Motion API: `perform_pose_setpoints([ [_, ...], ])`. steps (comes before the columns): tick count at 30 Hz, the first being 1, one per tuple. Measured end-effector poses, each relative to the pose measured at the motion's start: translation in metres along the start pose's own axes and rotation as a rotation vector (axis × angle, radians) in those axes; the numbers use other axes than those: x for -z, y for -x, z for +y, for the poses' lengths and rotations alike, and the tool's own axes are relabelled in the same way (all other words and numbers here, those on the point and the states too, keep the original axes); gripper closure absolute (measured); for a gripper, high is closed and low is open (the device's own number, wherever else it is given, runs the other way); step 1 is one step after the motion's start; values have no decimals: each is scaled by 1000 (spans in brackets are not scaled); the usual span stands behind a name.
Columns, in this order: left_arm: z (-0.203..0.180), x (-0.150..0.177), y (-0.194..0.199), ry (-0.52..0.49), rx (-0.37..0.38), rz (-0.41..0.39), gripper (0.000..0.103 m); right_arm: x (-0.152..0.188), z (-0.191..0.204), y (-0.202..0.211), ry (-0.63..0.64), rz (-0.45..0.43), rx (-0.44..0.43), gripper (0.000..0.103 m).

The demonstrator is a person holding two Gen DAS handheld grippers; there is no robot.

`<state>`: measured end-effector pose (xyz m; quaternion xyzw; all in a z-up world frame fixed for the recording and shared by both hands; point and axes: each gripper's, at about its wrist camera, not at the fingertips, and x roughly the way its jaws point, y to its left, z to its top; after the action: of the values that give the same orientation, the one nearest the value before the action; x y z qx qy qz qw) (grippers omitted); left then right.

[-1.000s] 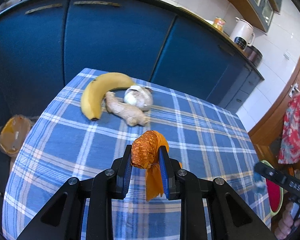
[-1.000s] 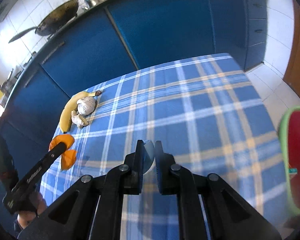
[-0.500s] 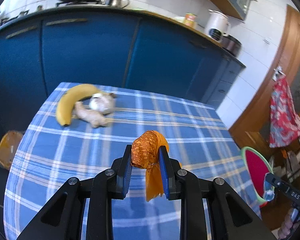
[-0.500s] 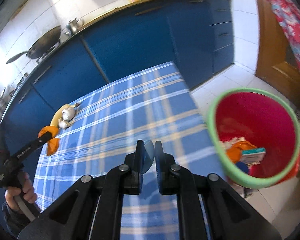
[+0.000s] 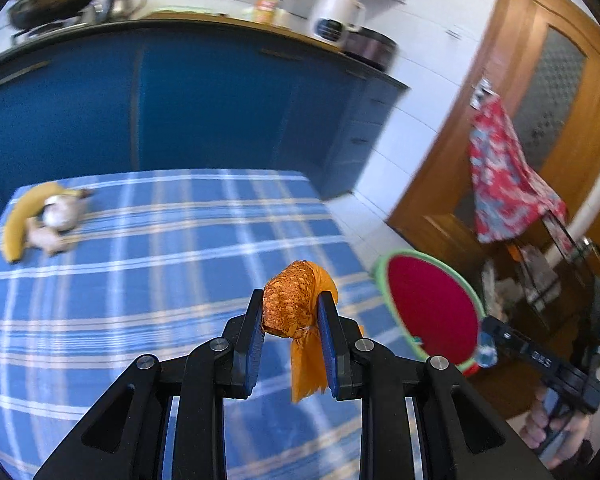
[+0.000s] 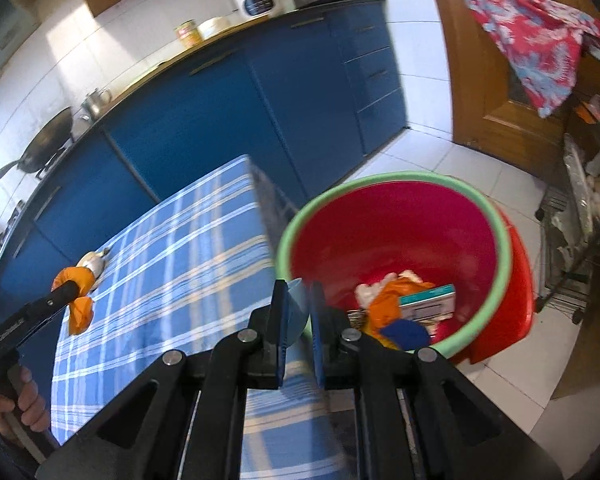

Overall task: Collect trash
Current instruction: 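Carry the orange item and blue toy over the red bucket, then open both tools to drop the orange item and blue toy into the bucket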

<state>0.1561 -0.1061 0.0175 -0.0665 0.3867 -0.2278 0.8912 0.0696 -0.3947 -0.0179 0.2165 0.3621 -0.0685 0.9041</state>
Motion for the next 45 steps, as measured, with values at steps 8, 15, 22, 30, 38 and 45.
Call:
perform_pose_setpoints([
  [8,-68,5,-41,-101,84,77,77,-7,-53,-7,-66,-16,51,90],
  [15,-115,8,-77,-172,134,124,77,-13,-82,-21,-82,-22,93,89],
  [22,-141,11,-107,-215,156,160,77,-19,-97,-31,-70,-40,111,88],
  [30,-160,14,-135,-258,151,179,75,-20,-102,-26,-60,-69,109,75],
  [38,-165,16,-140,-276,135,180,53,-15,-101,-8,-70,-97,90,64],
  [45,-156,12,-120,-256,109,148,48,-9,-92,9,-76,-114,70,51],
])
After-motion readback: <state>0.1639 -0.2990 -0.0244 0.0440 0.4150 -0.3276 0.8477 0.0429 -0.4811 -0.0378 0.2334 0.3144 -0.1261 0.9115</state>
